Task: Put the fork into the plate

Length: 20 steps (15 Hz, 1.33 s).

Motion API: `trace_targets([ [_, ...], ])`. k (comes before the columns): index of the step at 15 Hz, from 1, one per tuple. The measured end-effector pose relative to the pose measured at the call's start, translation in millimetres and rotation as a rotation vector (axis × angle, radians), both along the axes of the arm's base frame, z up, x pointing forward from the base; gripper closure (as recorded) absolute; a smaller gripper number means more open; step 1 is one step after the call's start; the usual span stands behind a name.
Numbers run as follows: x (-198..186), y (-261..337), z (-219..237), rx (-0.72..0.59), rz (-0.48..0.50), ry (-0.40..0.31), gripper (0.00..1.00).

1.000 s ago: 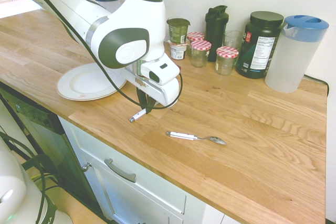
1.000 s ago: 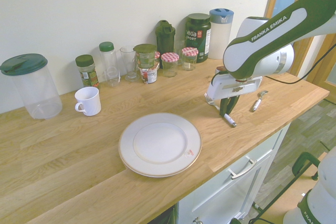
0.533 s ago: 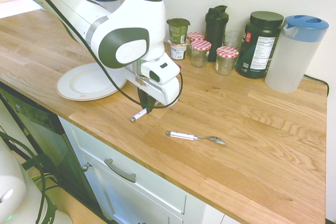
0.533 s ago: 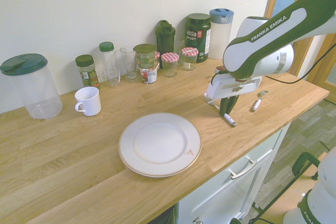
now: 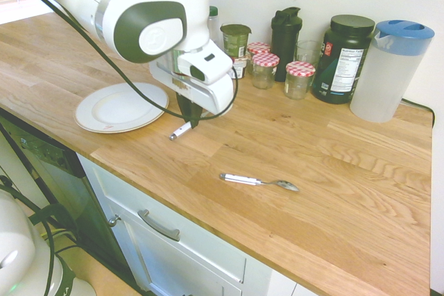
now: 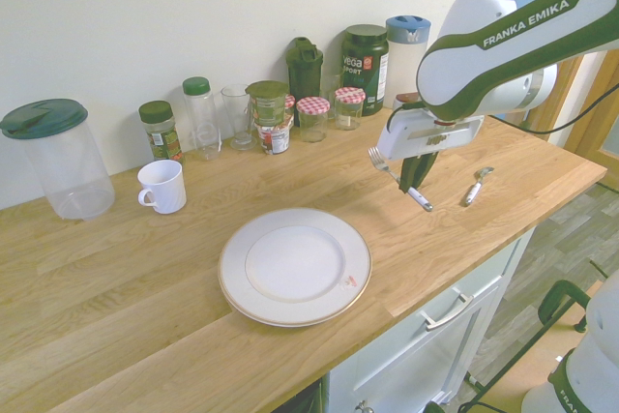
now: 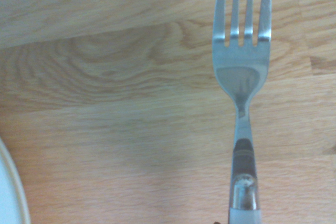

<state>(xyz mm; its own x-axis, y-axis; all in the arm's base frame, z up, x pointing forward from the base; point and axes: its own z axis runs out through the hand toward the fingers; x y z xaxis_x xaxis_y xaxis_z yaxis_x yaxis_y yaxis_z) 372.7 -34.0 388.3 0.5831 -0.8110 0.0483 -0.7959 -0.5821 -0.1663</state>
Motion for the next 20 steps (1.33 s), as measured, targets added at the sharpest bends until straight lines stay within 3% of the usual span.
trace_targets([
  [6, -10.9, 111.7, 10.3, -0.119, 0.04, 0.002, 1.0],
  [11, 0.5, 158.8, 15.6, -0.191, 0.117, 0.006, 1.0],
  [20, 33.2, 222.5, -16.8, -0.233, 0.243, 0.094, 1.0],
])
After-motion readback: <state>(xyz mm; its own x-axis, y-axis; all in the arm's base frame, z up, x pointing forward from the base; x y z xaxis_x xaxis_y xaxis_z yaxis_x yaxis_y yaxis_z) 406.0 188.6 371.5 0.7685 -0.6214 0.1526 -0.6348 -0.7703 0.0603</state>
